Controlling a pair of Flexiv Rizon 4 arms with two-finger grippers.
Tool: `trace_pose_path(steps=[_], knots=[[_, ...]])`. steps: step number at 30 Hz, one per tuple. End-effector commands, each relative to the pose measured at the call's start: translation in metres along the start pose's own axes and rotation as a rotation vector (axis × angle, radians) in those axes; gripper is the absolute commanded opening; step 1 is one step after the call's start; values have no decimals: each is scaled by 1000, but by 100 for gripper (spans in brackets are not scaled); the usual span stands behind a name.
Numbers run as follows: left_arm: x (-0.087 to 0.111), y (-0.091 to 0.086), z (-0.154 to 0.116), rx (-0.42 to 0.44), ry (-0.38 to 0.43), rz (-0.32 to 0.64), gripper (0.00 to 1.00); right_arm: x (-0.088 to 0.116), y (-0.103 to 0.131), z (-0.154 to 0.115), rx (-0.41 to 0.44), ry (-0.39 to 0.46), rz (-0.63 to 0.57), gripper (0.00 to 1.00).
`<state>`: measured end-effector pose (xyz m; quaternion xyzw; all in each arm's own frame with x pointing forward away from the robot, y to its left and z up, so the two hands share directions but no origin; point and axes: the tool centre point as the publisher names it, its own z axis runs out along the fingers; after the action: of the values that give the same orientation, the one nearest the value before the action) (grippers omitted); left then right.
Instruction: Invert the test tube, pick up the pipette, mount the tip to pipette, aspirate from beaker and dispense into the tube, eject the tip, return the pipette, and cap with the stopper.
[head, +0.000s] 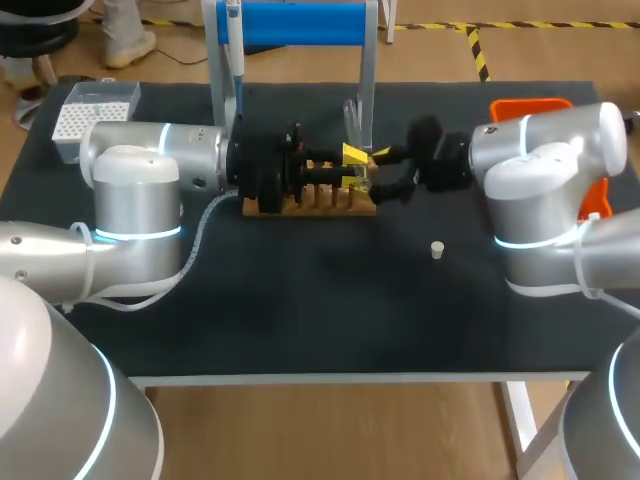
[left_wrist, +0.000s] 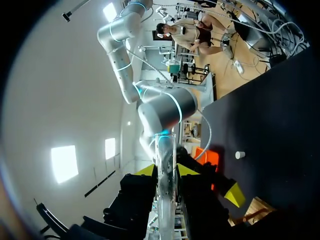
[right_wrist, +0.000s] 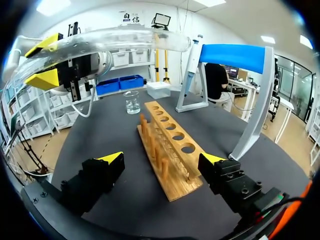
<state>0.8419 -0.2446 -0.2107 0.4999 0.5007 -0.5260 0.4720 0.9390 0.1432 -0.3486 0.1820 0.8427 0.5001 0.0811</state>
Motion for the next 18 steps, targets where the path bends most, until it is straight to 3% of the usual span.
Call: trace_pose_path(steps=[1, 18], knots=[[1, 1, 1, 1, -4, 3, 0, 2, 0, -3, 1, -4, -1, 100], [1, 1, 1, 1, -4, 3, 0, 7, 0, -4, 2, -8, -5, 100]])
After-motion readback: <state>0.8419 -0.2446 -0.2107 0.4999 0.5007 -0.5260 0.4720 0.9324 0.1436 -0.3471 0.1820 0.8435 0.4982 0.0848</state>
